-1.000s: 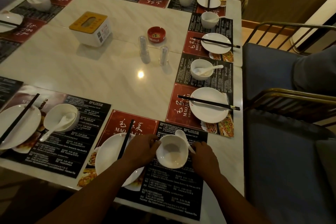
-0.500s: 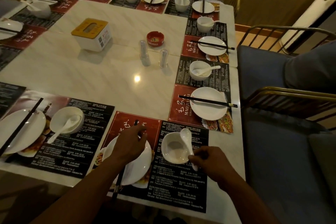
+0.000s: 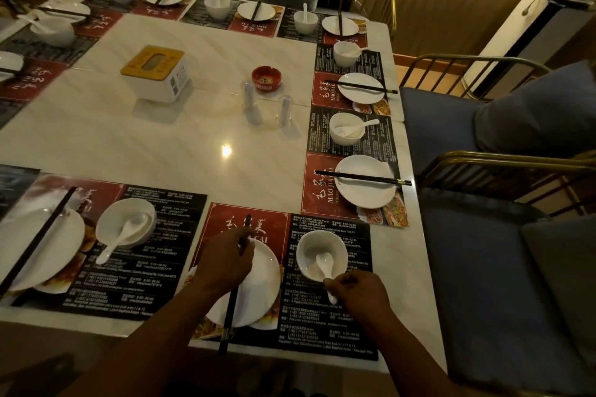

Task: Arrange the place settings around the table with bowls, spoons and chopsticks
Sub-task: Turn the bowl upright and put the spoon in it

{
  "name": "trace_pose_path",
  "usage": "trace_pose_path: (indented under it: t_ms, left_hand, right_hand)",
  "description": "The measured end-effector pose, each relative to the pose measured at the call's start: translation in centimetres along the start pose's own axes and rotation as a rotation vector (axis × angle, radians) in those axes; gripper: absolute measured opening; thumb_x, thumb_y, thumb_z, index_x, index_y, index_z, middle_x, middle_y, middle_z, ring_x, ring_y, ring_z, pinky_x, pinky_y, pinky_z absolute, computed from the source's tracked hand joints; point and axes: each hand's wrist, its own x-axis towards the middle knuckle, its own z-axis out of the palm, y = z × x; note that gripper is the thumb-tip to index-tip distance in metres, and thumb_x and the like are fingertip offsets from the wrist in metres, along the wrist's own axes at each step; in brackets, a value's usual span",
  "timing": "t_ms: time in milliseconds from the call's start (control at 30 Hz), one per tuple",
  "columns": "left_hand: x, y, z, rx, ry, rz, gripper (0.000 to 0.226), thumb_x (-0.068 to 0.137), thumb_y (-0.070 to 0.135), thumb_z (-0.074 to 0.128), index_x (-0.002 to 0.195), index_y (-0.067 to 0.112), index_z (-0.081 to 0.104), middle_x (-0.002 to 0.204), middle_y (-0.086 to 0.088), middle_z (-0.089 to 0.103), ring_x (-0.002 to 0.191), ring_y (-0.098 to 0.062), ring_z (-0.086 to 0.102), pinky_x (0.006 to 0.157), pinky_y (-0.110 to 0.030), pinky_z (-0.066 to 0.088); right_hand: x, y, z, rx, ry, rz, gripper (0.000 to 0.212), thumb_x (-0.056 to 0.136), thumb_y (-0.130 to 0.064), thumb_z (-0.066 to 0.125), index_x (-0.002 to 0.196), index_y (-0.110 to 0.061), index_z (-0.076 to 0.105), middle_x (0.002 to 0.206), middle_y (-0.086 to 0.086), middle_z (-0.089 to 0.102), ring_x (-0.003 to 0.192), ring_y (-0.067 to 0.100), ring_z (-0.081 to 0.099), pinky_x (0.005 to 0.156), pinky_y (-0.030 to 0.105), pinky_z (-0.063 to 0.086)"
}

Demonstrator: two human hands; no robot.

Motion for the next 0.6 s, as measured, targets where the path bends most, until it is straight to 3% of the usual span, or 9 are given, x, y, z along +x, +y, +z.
trace_pose_path:
  t_ms: [100,233,467,600]
  left_hand:
    - [-0.1,-0.2,-0.6,-0.009,-0.002,0.004,0.026,0.094,0.022,0.064,0.12,0.022,0.067,0.106,0.004,0.07,0.081,-0.003,0.064,0.071,-0.015,0.05]
    - [-0.3,-0.1,-1.5,-0.01,0.008,0.025,0.021,0.092,0.022,0.066,0.113,0.026,0.067,0.098,0.006,0.069,0.077,-0.002,0.064,0.064,-0.014,0.048]
    - [-0.4,-0.3,-2.1,-0.019,0.032,0.033,0.023,0.092,0.022,0.066,0.115,0.027,0.066,0.094,0.01,0.067,0.078,-0.005,0.065,0.07,-0.025,0.057]
    - [-0.4,-0.3,-2.0,-0.021,0.025,0.018,0.027,0.092,0.02,0.066,0.119,0.024,0.065,0.096,0.009,0.067,0.079,-0.006,0.065,0.071,-0.023,0.056]
  right_hand:
    - [0.0,-0.3,0.5,-0.014,0.037,0.012,0.029,0.073,-0.043,0.085,0.078,-0.019,0.07,0.071,-0.005,0.073,0.059,0.008,0.069,0.055,0.025,0.051]
    - [0.3,-0.5,0.8,0.02,0.051,0.059,0.04,0.069,-0.04,0.089,0.085,-0.013,0.063,0.075,0.002,0.072,0.059,0.016,0.069,0.059,0.034,0.058]
    - [0.5,-0.8,0.5,0.071,0.026,0.081,0.048,0.066,-0.028,0.092,0.093,-0.008,0.056,0.08,0.007,0.07,0.063,0.023,0.072,0.065,0.042,0.062]
    - [0.7,-0.8,0.2,0.07,-0.01,0.085,0.05,0.067,-0.031,0.091,0.093,-0.009,0.055,0.078,0.008,0.072,0.057,0.021,0.072,0.059,0.037,0.061]
